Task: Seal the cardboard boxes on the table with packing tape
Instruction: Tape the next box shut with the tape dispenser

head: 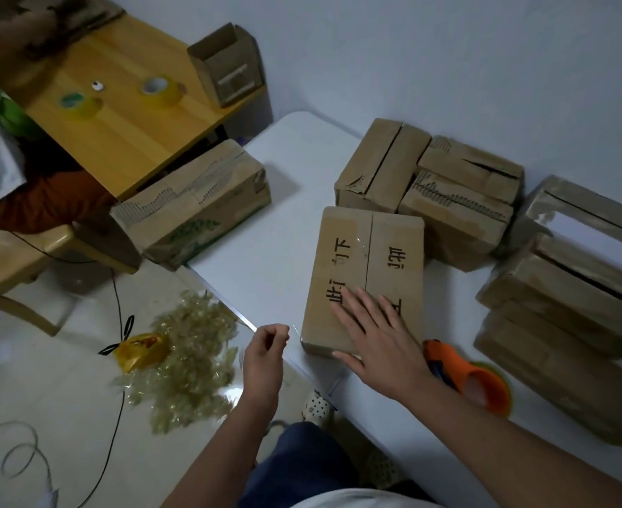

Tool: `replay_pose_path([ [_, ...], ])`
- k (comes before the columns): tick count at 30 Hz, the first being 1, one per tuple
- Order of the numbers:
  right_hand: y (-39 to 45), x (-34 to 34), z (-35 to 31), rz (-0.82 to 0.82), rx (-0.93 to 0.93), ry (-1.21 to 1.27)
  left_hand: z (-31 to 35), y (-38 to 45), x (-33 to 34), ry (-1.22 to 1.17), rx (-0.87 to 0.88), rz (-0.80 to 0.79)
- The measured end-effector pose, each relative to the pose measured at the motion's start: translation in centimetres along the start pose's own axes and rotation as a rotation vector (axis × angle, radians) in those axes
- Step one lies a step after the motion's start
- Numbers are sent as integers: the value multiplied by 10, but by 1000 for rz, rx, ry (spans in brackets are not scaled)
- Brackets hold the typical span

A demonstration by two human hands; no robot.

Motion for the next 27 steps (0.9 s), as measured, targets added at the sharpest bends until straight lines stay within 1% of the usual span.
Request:
replay_pose_path([
  [3,0,1,-1,-5,-4,5,10,1,6,102,111,3],
  [5,1,2,-1,-2,-1,12,11,2,11,117,132,-19],
  [10,2,3,-1,0,1,26,6,7,28,81,122,-118],
  [13,2,3,-1,8,13,29,2,9,30,59,105,-145],
  [17,2,2,-2,14,17,33,-6,11,33,120,79,-187],
  [21,2,3,-2,8,23,29,-4,16,33,187,107,-156],
  [25,3,3,-1,12,25,10,-5,30,38,236,30,-194],
  [27,3,3,0,11,18,1,-6,33,30,265,12,-160],
])
Point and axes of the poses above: each hand's wrist, its own y-axis towards the middle knuckle, its own x-axis out of the palm, z = x × y, the point moved 9 cm from there along y, towards the middle knuckle
